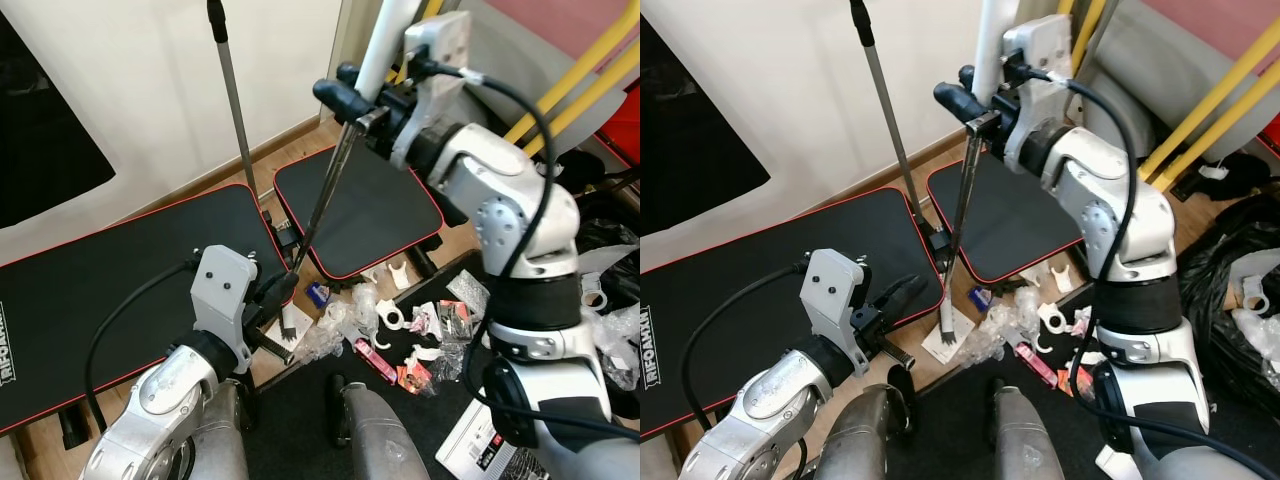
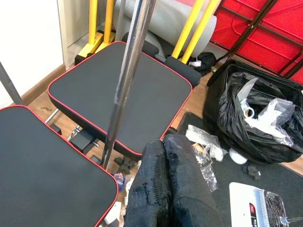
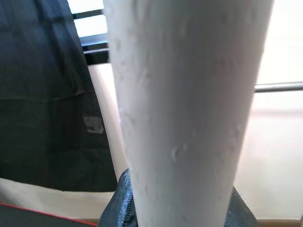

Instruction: Sweep floor

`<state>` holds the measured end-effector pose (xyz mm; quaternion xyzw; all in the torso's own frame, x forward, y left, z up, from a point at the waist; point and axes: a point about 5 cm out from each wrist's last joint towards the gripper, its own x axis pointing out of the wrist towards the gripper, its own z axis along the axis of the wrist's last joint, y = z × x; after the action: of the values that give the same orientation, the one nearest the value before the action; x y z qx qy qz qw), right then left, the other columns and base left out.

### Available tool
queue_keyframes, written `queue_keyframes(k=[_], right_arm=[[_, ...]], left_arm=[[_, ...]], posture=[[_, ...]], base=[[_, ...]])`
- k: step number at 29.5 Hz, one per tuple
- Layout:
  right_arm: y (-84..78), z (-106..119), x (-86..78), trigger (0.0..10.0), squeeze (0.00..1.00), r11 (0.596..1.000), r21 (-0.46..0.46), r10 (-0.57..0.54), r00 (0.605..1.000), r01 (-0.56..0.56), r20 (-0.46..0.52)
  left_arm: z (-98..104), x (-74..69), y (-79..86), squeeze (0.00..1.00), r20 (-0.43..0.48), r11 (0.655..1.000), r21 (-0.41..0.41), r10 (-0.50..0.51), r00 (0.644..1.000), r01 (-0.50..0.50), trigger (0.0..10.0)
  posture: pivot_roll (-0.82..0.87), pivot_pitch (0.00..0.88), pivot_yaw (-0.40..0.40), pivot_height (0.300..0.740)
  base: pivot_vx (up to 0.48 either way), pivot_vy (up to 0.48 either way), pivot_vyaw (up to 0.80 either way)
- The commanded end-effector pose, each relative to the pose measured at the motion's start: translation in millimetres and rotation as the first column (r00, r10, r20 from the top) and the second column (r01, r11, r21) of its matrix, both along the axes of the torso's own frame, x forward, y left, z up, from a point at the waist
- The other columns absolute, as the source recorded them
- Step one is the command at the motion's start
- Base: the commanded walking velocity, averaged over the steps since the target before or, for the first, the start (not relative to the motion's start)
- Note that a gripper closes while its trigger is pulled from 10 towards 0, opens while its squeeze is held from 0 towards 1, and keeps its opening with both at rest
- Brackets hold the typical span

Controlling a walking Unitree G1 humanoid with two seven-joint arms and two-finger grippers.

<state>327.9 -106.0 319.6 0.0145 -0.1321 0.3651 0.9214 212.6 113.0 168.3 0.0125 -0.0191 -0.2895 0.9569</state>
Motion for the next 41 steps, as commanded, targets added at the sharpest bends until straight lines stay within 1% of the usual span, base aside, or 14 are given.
queue_keyframes(k=[1,2,3,4,5,6,8,14,19,21,30,34,37,41], right_arm=[[1.1,2,-8.3,10.0,0.00,0.998,0.041,0.050,0.999,-0.051,0.013],[-0.7,1,-10.3,10.0,0.00,0.998,0.053,0.043,0.999,-0.043,0.011],[-2.4,-1,-16.0,10.0,0.00,0.993,0.116,0.023,1.000,-0.024,0.010],[-2.8,-1,-17.8,10.0,0.00,0.990,0.143,0.014,1.000,-0.016,0.012],[-2.8,-1,-17.8,10.0,0.00,0.990,0.143,0.014,1.000,-0.016,0.012],[-3.6,-1,-20.3,10.0,0.00,0.980,0.198,0.002,1.000,-0.004,0.013],[-3.6,-2,-22.1,10.0,0.00,0.972,0.236,0.003,1.000,-0.006,0.012],[-1.7,-5,-27.6,10.0,0.00,0.961,0.274,0.024,1.000,-0.028,0.016],[-1.0,-9,-31.8,10.0,0.00,0.964,0.266,0.021,1.000,-0.024,0.015],[-4.0,-8,-33.4,10.0,0.00,0.965,0.262,-0.007,1.000,-0.001,0.028],[-11.8,-13,-34.4,10.0,0.00,0.967,0.245,-0.076,0.997,0.073,0.004],[-10.4,-17,-36.4,10.0,0.00,0.971,0.225,-0.076,0.997,0.076,-0.009],[-7.7,-20,-37.9,10.0,0.00,0.976,0.204,-0.076,0.997,0.078,-0.019],[-4.6,-24,-39.2,10.0,0.00,0.977,0.201,-0.072,0.997,0.076,-0.031]], left_arm=[[-7,-3.5,-2.8,0.00,-0.027,0.999,-0.002,-0.047,0.999,0.047,10.0],[-7,-3.0,-2.6,0.00,-0.027,0.999,-0.001,-0.045,0.999,0.045,10.0],[-7,-2.3,-2.0,0.00,-0.026,0.999,0.000,-0.040,0.999,0.041,10.0],[-7,-2.2,-1.8,0.00,-0.025,0.999,0.000,-0.039,0.999,0.039,10.0],[-7,-2.2,-1.8,0.00,-0.025,0.999,0.000,-0.039,0.999,0.039,10.0],[-7,-1.7,-1.6,0.00,-0.025,0.999,0.000,-0.038,0.999,0.038,10.0],[-8,-1.3,-1.5,0.00,-0.024,0.999,0.000,-0.037,0.999,0.037,10.0],[-8,-0.9,-1.5,0.00,-0.024,0.999,0.000,-0.035,0.999,0.035,10.0],[-8,-0.4,-1.0,0.00,-0.024,1.000,-0.002,-0.029,0.999,0.029,10.0],[-8,1.1,0.4,0.00,-0.030,1.000,-0.011,-0.014,0.999,0.013,10.0],[-11,3.8,5.5,0.00,-0.097,0.999,-0.009,0.042,0.994,-0.043,10.0],[-10,6.9,8.5,0.00,-0.109,0.995,-0.024,0.095,0.990,-0.098,10.0],[-11,9.6,11.2,0.00,-0.118,0.991,-0.018,0.132,0.984,-0.135,10.0],[-10,15.1,14.6,0.00,-0.128,0.985,-0.025,0.168,0.977,-0.173,10.0]], posture=[[-0.07,0.313,-0.145,0.740],[-0.07,0.313,-0.145,0.740],[-0.07,0.309,-0.145,0.740],[-0.07,0.309,-0.145,0.740],[-0.07,0.309,-0.145,0.740],[-0.07,0.304,-0.144,0.740],[-0.07,0.304,-0.144,0.740],[-0.07,0.303,-0.142,0.740],[-0.07,0.303,-0.142,0.740],[-0.08,0.302,-0.143,0.740],[-0.10,0.294,-0.147,0.740],[-0.11,0.288,-0.156,0.740],[-0.12,0.284,-0.151,0.740],[-0.12,0.277,-0.147,0.740]], base=[[0.000,0.000,0.00],[0.000,0.000,0.00],[0.000,0.000,0.00],[0.000,0.000,0.00],[0.000,0.000,0.00],[0.000,0.000,0.00],[0.000,0.000,0.00],[0.000,0.000,0.00],[0.000,0.000,0.00],[0.000,0.000,0.00],[0.000,0.000,0.00],[0.000,0.000,0.00],[0.000,0.000,0.00],[0.000,0.000,-0.60]])
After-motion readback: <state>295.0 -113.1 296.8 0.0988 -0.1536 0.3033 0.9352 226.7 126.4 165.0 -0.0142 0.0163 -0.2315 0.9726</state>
